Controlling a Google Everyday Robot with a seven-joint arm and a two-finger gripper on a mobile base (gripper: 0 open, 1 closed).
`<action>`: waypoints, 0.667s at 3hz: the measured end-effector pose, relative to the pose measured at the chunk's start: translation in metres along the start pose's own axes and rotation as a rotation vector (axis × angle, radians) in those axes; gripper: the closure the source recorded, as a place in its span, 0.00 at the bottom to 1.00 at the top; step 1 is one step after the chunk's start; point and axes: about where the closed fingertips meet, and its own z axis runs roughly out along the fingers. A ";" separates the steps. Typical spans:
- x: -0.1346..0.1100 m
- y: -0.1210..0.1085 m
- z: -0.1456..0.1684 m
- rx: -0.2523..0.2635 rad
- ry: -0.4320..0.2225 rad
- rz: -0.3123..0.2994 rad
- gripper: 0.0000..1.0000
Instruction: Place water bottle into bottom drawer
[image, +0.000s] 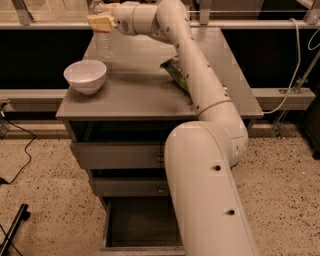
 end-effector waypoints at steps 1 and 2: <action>-0.041 0.017 -0.038 -0.072 -0.025 -0.112 1.00; -0.083 0.023 -0.094 -0.074 -0.032 -0.175 1.00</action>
Offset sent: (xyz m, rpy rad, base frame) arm -0.1585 -0.1221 0.0612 -0.1261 -0.1452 0.0844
